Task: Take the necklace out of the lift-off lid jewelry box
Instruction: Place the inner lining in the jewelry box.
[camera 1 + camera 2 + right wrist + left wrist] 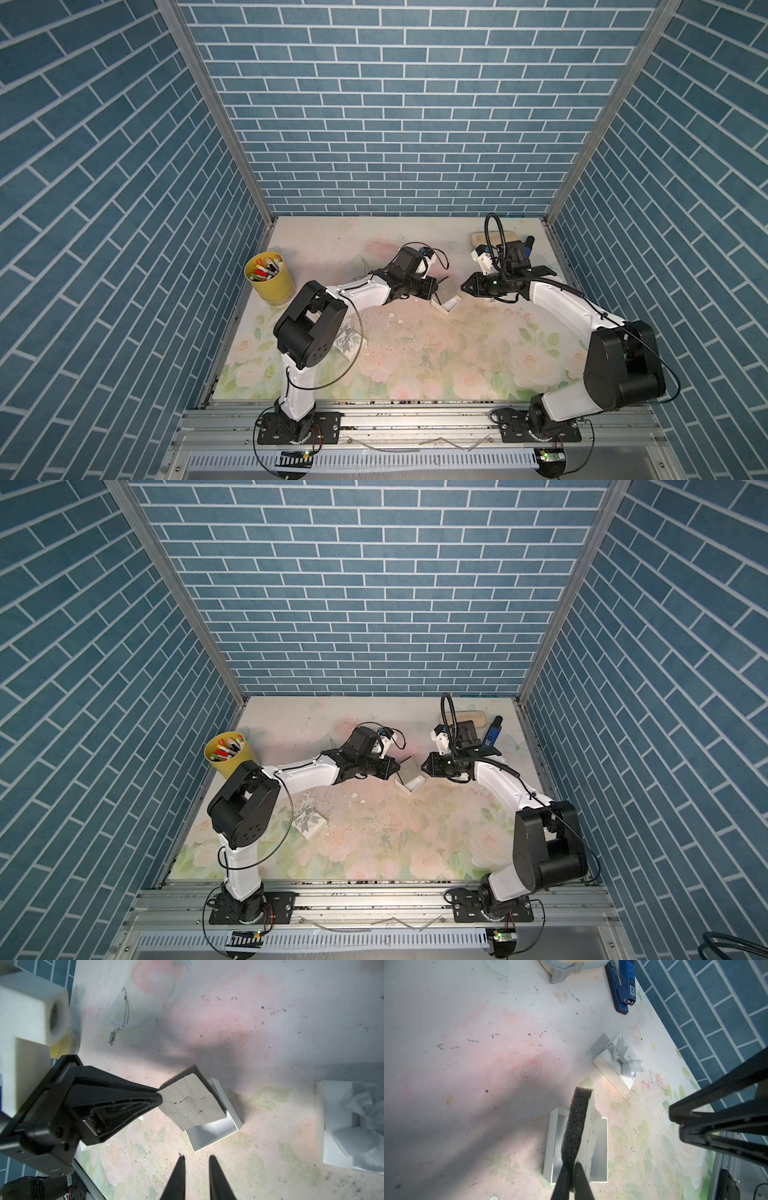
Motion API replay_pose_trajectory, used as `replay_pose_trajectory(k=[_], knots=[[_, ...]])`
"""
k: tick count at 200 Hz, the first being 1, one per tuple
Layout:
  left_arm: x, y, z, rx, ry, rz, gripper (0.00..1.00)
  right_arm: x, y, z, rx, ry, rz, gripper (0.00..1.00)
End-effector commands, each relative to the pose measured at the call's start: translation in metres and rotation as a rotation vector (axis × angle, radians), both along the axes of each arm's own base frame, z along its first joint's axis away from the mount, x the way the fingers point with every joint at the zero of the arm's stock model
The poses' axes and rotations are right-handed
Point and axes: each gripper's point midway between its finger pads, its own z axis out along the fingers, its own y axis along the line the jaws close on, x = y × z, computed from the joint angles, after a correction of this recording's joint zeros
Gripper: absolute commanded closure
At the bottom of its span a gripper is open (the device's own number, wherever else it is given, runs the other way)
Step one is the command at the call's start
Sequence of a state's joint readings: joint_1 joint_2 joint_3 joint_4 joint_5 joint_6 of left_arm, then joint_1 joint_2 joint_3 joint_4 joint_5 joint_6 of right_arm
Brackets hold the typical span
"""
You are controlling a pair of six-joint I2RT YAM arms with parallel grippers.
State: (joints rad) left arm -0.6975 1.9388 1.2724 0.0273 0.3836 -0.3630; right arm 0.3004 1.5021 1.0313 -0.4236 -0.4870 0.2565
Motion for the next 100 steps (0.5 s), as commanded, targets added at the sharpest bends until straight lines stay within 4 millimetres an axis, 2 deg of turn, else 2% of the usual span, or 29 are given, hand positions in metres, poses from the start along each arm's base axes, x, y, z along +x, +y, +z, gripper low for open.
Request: replay_pose_trajectory(k=[1, 100], knots=[[-0.003, 0.0, 0.006, -0.003, -0.014, 0.032, 0.91, -0.001, 0.004, -0.004, 0.016, 0.009, 0.016, 0.78], [-0.017, -0.002, -0.013, 0.071, -0.01, 0.033, 0.92, -0.002, 0.007, -0.013, 0.025, 0.033, 0.018, 0.81]])
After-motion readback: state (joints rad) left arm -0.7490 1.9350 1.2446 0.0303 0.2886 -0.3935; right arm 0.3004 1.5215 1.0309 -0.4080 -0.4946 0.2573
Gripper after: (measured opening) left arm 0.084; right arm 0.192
